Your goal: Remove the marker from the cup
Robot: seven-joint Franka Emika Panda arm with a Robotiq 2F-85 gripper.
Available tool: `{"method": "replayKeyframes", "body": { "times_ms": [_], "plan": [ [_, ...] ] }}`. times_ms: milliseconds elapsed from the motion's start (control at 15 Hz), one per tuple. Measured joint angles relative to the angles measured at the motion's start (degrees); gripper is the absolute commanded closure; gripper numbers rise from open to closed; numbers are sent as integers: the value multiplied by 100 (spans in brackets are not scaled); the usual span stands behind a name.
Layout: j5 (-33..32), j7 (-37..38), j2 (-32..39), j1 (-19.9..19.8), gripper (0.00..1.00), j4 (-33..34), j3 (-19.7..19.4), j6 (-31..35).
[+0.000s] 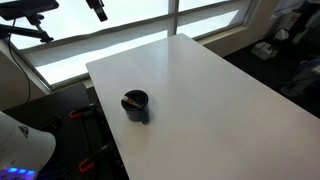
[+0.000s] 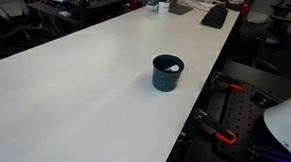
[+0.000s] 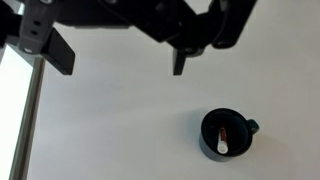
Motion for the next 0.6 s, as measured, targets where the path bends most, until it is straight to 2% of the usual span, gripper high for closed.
{"method": "replayKeyframes", "body": {
  "times_ms": [600],
  "plan": [
    [-7, 14, 119, -59, 0, 1, -38, 19]
  ]
}}
